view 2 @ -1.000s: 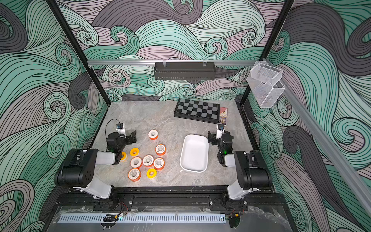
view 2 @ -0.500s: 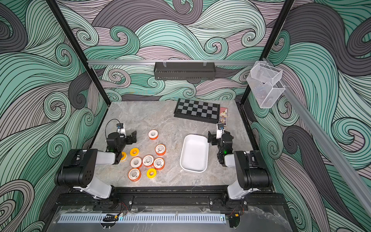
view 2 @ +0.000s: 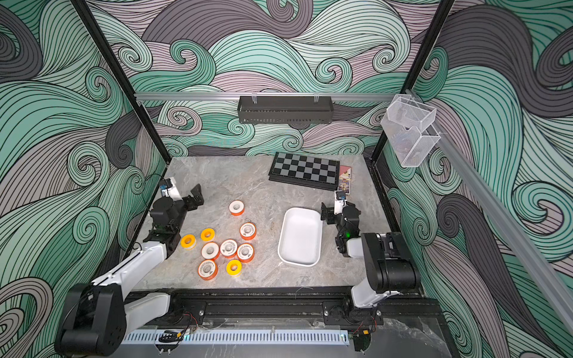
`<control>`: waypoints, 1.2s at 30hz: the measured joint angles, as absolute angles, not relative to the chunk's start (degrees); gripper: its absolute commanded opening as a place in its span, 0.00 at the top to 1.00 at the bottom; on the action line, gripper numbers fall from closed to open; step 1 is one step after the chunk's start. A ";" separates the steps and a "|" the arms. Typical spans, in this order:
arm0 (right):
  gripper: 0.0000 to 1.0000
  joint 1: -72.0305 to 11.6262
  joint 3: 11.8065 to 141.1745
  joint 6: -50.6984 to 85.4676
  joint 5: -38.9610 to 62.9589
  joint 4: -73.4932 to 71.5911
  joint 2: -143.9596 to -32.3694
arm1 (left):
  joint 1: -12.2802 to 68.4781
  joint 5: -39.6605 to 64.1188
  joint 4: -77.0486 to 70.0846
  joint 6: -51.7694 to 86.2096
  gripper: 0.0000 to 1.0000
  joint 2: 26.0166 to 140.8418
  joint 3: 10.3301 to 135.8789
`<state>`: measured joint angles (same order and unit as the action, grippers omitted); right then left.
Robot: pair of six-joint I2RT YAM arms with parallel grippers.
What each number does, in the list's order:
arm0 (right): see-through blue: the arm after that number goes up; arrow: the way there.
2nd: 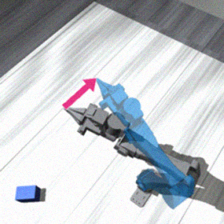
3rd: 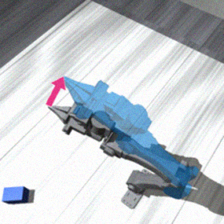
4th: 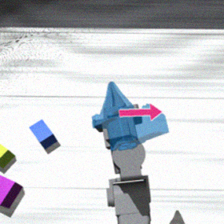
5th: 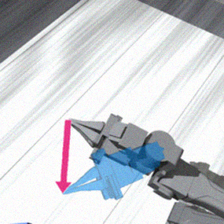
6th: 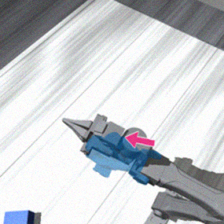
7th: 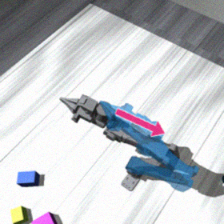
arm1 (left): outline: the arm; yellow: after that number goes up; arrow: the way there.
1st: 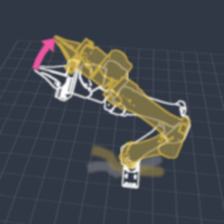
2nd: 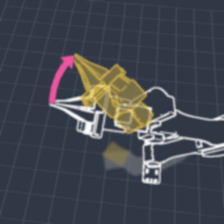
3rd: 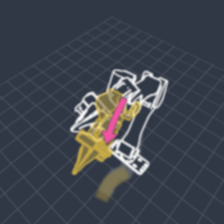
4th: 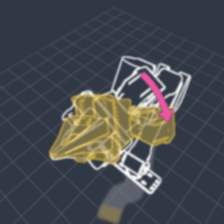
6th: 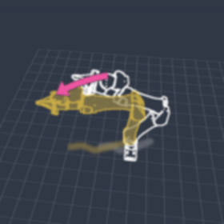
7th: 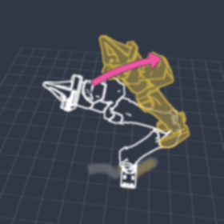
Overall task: Put the sealing tape into the storage box
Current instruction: Pick up the sealing tape at the center of the board.
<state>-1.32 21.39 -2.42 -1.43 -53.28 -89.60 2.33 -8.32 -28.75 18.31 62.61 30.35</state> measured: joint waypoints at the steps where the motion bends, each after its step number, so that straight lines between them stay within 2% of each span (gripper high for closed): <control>1: 0.01 -1.41 21.39 -2.39 -2.04 -53.28 -89.60 | 2.33 -8.47 -27.57 20.97 0.01 61.36 30.87; 4: 0.01 -2.04 21.39 -2.20 -4.95 -50.54 -87.31 | 2.33 -9.78 -22.35 29.32 0.01 59.77 30.76; 7: 0.01 -2.98 21.56 -0.71 -8.03 -43.44 -78.08 | 2.24 -7.22 -17.50 32.71 0.01 60.40 29.85; 10: 0.01 -2.68 22.57 11.99 -11.00 -35.00 -64.34 | 3.75 -2.28 -11.70 33.30 0.03 64.12 32.58; 12: 0.01 -0.89 24.03 19.62 -9.96 -28.86 -56.31 | 7.05 -0.99 -4.51 32.82 0.04 69.06 39.13; 16: 0.01 -1.65 28.12 27.55 -6.66 -14.15 -48.40 | 12.78 1.23 9.41 31.64 0.10 80.03 55.88; 20: 0.03 -7.46 27.20 29.93 -4.34 -2.72 -43.75 | 15.38 4.78 20.99 30.79 0.10 91.50 68.99; 26: 0.04 -15.53 19.86 30.26 -4.36 3.33 -36.42 | 19.27 4.27 38.44 27.70 0.08 105.45 82.26; 36: 0.02 -21.10 18.48 30.22 -6.74 1.58 -43.35 | 21.45 1.39 51.27 23.07 0.02 116.31 91.44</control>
